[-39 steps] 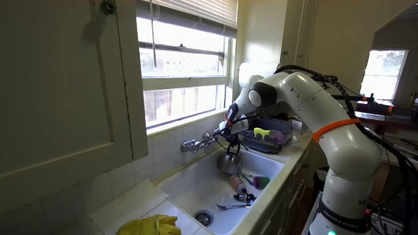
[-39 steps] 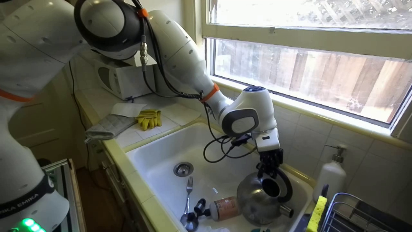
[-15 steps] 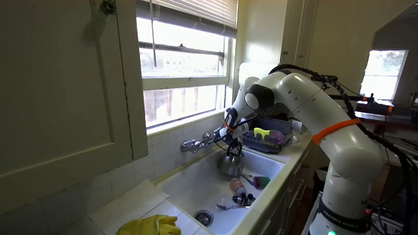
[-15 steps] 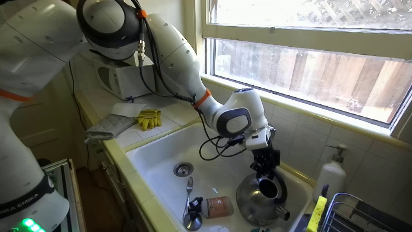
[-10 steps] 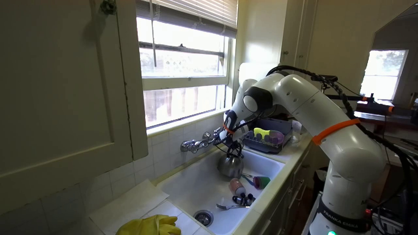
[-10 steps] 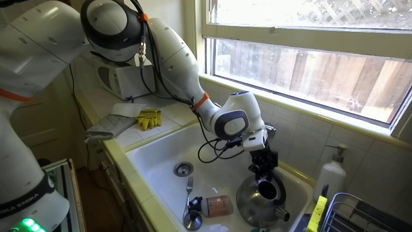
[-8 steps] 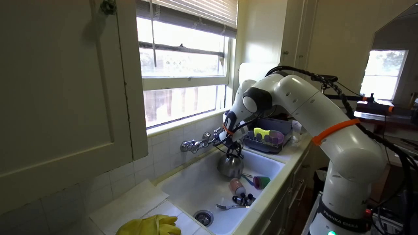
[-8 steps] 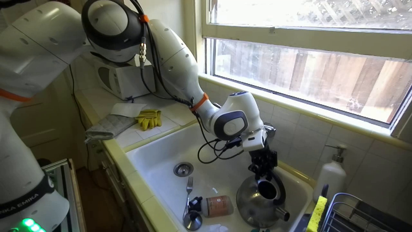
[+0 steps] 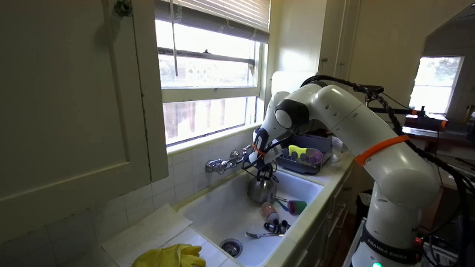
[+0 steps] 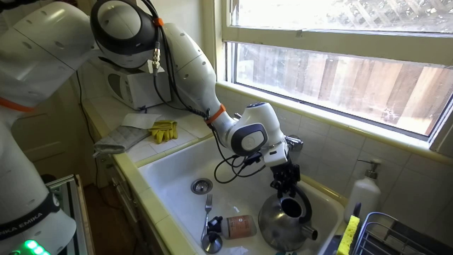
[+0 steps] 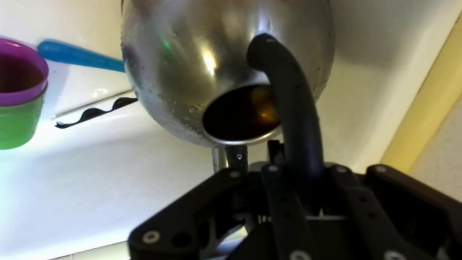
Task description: Put the silver kettle in the sink.
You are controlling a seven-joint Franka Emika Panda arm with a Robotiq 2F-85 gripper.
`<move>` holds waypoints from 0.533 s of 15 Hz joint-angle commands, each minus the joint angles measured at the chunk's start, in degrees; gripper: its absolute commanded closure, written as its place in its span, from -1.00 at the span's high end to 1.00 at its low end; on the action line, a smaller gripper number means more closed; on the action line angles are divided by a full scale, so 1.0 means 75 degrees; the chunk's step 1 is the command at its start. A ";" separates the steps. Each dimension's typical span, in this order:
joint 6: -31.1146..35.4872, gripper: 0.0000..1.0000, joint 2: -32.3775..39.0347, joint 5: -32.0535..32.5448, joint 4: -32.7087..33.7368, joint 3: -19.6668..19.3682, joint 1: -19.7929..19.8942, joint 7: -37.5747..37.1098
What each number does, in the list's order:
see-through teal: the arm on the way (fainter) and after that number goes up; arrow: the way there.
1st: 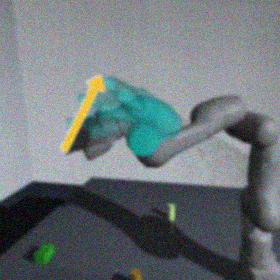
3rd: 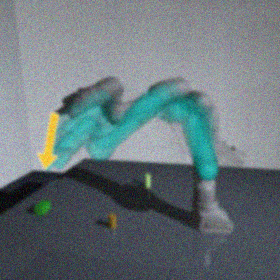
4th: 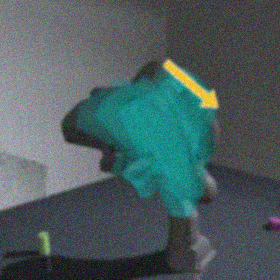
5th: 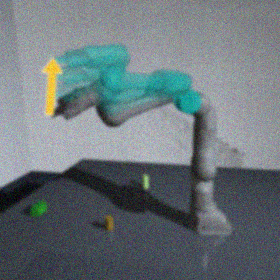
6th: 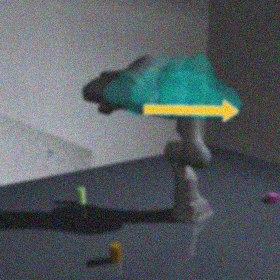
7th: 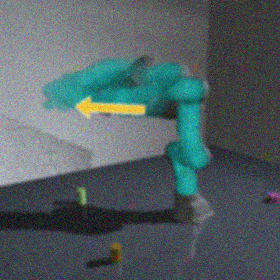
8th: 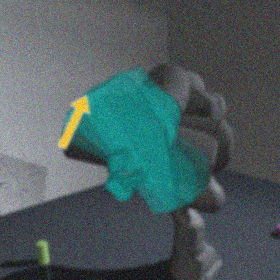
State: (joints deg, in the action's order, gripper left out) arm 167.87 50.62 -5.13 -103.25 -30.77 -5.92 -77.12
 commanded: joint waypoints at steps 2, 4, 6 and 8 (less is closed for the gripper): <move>0.0477 -0.96 -0.0246 0.0061 -0.0491 0.0043 -0.0033 0.0580; 0.0331 -0.80 -0.0285 0.0028 -0.0517 0.0083 -0.0004 0.0808; 0.0343 -0.69 -0.0285 0.0001 -0.0556 0.0065 -0.0022 0.0952; 0.0320 -0.19 -0.0361 -0.0007 -0.0590 0.0093 0.0012 0.1123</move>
State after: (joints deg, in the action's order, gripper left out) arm 169.65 50.03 -5.14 -105.52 -30.28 -6.05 -71.08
